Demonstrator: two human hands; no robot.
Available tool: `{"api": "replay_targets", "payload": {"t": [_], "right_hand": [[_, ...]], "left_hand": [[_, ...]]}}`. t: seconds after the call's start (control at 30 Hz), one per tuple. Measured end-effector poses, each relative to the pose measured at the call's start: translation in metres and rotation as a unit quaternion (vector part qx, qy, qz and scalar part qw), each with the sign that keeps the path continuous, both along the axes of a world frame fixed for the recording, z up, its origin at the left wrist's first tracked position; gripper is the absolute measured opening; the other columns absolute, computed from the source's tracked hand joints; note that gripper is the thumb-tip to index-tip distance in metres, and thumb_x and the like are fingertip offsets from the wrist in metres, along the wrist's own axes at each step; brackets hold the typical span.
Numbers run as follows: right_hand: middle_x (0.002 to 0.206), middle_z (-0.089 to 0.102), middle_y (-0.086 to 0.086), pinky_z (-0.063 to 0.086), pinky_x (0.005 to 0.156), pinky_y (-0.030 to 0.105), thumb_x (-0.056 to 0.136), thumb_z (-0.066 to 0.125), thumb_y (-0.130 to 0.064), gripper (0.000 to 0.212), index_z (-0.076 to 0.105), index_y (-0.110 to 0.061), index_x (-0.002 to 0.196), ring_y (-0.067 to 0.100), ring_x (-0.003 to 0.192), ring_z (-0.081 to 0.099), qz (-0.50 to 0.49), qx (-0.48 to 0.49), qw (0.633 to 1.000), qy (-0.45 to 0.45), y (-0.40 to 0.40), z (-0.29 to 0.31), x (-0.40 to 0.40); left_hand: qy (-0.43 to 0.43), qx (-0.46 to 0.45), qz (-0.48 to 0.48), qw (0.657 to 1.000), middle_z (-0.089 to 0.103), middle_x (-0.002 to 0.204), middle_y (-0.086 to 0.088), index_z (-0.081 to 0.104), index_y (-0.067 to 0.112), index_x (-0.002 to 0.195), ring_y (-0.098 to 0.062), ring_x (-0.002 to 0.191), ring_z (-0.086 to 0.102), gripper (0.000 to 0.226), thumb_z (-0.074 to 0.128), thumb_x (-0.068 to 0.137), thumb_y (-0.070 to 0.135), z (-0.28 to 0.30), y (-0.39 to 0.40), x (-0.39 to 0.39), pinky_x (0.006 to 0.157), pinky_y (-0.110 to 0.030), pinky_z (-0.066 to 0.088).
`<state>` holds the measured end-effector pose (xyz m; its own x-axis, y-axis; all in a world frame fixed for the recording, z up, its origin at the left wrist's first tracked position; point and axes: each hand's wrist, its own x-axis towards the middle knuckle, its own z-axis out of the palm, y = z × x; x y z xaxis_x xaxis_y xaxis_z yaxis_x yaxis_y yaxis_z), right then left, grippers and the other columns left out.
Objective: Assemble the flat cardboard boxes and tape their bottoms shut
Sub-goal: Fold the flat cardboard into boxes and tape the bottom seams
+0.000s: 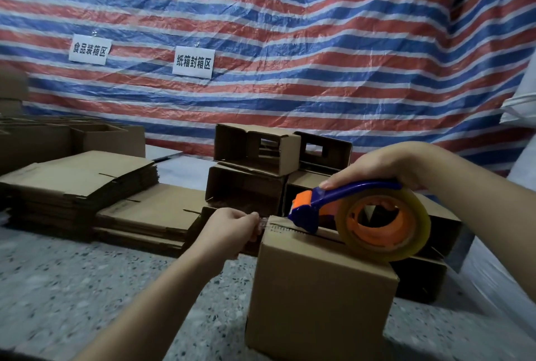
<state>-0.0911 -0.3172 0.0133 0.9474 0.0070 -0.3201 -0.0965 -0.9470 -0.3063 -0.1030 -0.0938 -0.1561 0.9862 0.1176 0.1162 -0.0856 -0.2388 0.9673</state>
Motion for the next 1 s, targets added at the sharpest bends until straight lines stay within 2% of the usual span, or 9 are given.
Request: {"api": "replay_targets", "payload": {"t": [0.1, 0.23, 0.27, 0.43, 0.57, 0.63, 0.7, 0.87, 1.0], "right_hand": [[0.084, 0.079, 0.003, 0.056, 0.053, 0.022, 0.059, 0.072, -0.067, 0.074, 0.065, -0.017, 0.113, 0.013, 0.066, 0.075, 0.006, -0.008, 1.0, 0.009, 0.003, 0.0, -0.002], [0.081, 0.078, 0.003, 0.055, 0.051, 0.022, 0.056, 0.073, -0.066, 0.075, 0.065, -0.017, 0.112, 0.014, 0.064, 0.075, 0.006, -0.009, 1.0, 0.005, 0.004, 0.0, -0.002], [0.08, 0.078, 0.003, 0.055, 0.05, 0.022, 0.056, 0.073, -0.066, 0.075, 0.065, -0.017, 0.111, 0.013, 0.063, 0.075, 0.006, -0.01, 1.0, 0.002, 0.004, 0.001, -0.002], [0.082, 0.079, 0.003, 0.057, 0.053, 0.024, 0.053, 0.074, -0.067, 0.077, 0.064, -0.018, 0.111, 0.015, 0.066, 0.075, 0.013, -0.014, 1.0, -0.004, 0.004, 0.0, -0.002], [0.089, 0.079, 0.005, 0.058, 0.065, 0.029, 0.052, 0.075, -0.067, 0.08, 0.064, -0.018, 0.114, 0.017, 0.072, 0.076, 0.013, -0.007, 1.0, -0.006, 0.002, -0.001, 0.0], [0.089, 0.079, 0.005, 0.058, 0.061, 0.028, 0.054, 0.074, -0.067, 0.079, 0.063, -0.018, 0.115, 0.016, 0.071, 0.076, 0.014, -0.005, 1.0, -0.005, 0.002, -0.001, 0.0], [0.086, 0.079, 0.004, 0.058, 0.057, 0.026, 0.054, 0.073, -0.068, 0.078, 0.062, -0.019, 0.115, 0.016, 0.069, 0.076, 0.014, -0.003, 1.0, -0.004, 0.001, -0.001, 0.0], [0.091, 0.079, 0.005, 0.058, 0.061, 0.027, 0.054, 0.074, -0.066, 0.079, 0.063, -0.019, 0.117, 0.016, 0.074, 0.076, 0.01, 0.007, 1.0, 0.001, 0.0, -0.001, 0.0], [0.088, 0.079, 0.003, 0.057, 0.058, 0.025, 0.058, 0.072, -0.066, 0.076, 0.063, -0.017, 0.116, 0.014, 0.07, 0.076, 0.009, 0.011, 1.0, 0.009, 0.001, -0.001, -0.001]], "left_hand": [[-0.006, 0.008, 0.001, 1.0, 0.053, 0.053, 0.006, 0.067, 0.013, 0.067, -0.008, 0.043, 0.038, 0.041, 0.051, 0.1, 0.033, -0.004, -0.002, 0.002, 0.039, -0.02, 0.029], [-0.017, 0.048, 0.006, 0.999, 0.052, 0.064, -0.003, 0.071, 0.0, 0.092, -0.01, 0.046, 0.038, 0.044, 0.05, 0.1, 0.038, -0.012, -0.004, 0.004, 0.042, -0.02, 0.029], [-0.02, 0.046, 0.001, 0.999, 0.051, 0.065, -0.004, 0.069, -0.002, 0.092, -0.011, 0.047, 0.038, 0.045, 0.049, 0.101, 0.038, -0.015, -0.006, 0.004, 0.043, -0.021, 0.028], [-0.019, 0.036, -0.002, 0.999, 0.047, 0.058, 0.002, 0.067, 0.008, 0.081, -0.009, 0.047, 0.037, 0.042, 0.047, 0.102, 0.039, -0.021, -0.014, 0.002, 0.043, -0.021, 0.029], [-0.001, 0.027, -0.015, 1.0, 0.046, 0.052, 0.007, 0.064, 0.014, 0.077, -0.008, 0.045, 0.037, 0.04, 0.046, 0.102, 0.041, -0.019, -0.014, 0.002, 0.04, -0.02, 0.028], [0.012, 0.001, -0.023, 1.0, 0.05, 0.058, 0.004, 0.066, 0.012, 0.081, -0.01, 0.05, 0.04, 0.043, 0.046, 0.101, 0.043, -0.022, -0.016, 0.001, 0.042, -0.02, 0.029], [0.033, -0.037, -0.029, 0.998, 0.055, 0.07, -0.001, 0.069, 0.008, 0.094, -0.012, 0.056, 0.045, 0.045, 0.046, 0.101, 0.046, -0.025, -0.017, 0.0, 0.043, -0.02, 0.033], [0.096, -0.073, -0.031, 0.992, 0.066, 0.095, -0.007, 0.064, 0.014, 0.105, -0.015, 0.069, 0.052, 0.053, 0.049, 0.093, 0.063, -0.031, -0.017, -0.004, 0.049, -0.021, 0.037], [0.034, -0.089, -0.01, 0.995, 0.063, 0.089, -0.002, 0.059, 0.015, 0.109, -0.013, 0.074, 0.055, 0.035, 0.053, 0.097, 0.047, -0.031, -0.018, -0.001, 0.059, -0.023, 0.041]]}}
